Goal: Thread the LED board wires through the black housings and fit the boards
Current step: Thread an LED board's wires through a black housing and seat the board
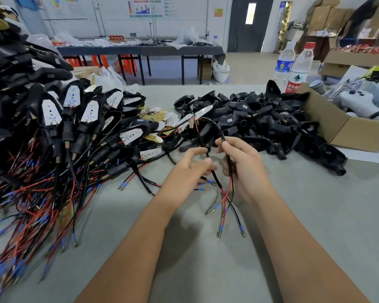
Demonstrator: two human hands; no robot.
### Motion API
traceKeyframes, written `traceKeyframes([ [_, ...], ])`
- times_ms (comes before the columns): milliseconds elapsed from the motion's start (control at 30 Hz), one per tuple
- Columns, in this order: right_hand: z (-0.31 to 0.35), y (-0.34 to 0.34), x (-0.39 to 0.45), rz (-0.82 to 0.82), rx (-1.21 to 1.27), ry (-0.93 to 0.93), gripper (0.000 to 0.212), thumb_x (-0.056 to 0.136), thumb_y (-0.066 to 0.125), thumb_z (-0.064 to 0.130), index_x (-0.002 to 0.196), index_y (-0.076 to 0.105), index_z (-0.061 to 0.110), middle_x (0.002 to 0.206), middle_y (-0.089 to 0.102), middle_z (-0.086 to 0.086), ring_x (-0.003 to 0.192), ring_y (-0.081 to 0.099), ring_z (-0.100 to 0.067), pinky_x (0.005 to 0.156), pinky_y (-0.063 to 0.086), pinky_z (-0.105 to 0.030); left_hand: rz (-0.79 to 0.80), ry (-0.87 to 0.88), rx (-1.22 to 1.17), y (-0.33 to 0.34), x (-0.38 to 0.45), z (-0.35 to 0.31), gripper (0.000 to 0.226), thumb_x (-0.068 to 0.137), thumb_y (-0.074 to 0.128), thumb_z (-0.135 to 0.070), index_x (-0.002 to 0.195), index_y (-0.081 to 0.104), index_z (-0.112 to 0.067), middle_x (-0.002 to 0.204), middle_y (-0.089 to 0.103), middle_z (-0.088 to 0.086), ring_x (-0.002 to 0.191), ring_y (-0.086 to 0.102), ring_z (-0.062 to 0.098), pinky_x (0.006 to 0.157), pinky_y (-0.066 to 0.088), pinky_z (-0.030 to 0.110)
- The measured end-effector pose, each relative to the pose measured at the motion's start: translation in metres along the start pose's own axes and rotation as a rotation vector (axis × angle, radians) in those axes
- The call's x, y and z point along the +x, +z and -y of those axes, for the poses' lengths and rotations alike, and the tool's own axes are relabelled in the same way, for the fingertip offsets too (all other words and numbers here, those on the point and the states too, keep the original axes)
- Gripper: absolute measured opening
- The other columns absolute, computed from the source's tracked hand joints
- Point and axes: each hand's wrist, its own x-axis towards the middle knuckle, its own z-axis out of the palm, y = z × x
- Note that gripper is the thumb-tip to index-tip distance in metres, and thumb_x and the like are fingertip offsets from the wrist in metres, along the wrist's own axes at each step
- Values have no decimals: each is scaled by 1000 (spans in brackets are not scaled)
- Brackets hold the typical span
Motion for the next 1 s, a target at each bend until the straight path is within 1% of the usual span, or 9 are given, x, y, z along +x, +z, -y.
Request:
traceKeyframes([
  [100,3,-1,-1,116,138,59,20,98,48,11,96,68,11,58,49,1,44,33,-9,42,27,-17,-23,42,216,2,1,5,21,97,55,-28,117,60,-37,119,67,-4,112,60,10,98,44,27],
  [200,10,-8,1,246,382,153,19,88,51,13,89,70,11,51,37,3,39,24,-6,36,22,-16,-178,-4,584,-3,4,8,36,95,55,-31,131,59,-30,145,39,6,132,40,13,112,29,27],
  [333,14,-22,5,210,601,142,18,85,48,17,93,62,8,49,36,5,42,14,-8,35,17,-16,-324,-55,612,-11,2,9,36,93,49,-26,127,62,-29,154,31,6,139,35,22,113,32,41],
  [400,10,-26,8,129,603,105,17,88,48,19,94,62,11,51,37,5,42,18,-6,36,17,-17,-355,-25,569,-14,1,10,33,93,47,-26,120,65,-35,152,35,4,139,33,12,111,33,33],
  [500,2,-28,12,-22,266,120,19,96,48,14,95,67,12,53,40,3,40,27,-7,37,20,-17,-279,60,476,-12,1,9,29,96,44,-28,112,65,-41,133,53,-6,105,53,-7,86,42,13],
  [567,-4,-26,12,-117,-326,76,18,94,54,12,92,71,12,53,46,4,44,35,-9,43,29,-20,-258,66,442,-9,1,10,29,97,43,-29,114,65,-39,126,58,-7,107,56,0,91,46,23],
  [667,-9,-22,7,40,-810,33,17,87,61,15,77,74,20,54,54,7,56,46,-12,58,37,-27,-323,45,425,-10,4,10,31,96,45,-22,115,67,-30,117,62,0,96,60,1,82,45,17],
  [767,-3,-19,3,194,-550,98,20,86,59,11,80,78,17,47,45,5,44,36,-7,46,29,-20,-384,10,392,-13,5,10,30,94,45,-21,109,69,-31,110,64,-7,74,55,-13,60,37,5],
  [1000,16,-32,3,397,285,321,27,77,44,14,73,70,6,39,29,3,36,13,-8,37,12,-17,-396,-8,317,-12,6,11,29,95,45,-23,111,67,-32,80,62,-15,55,50,-11,50,37,6],
])
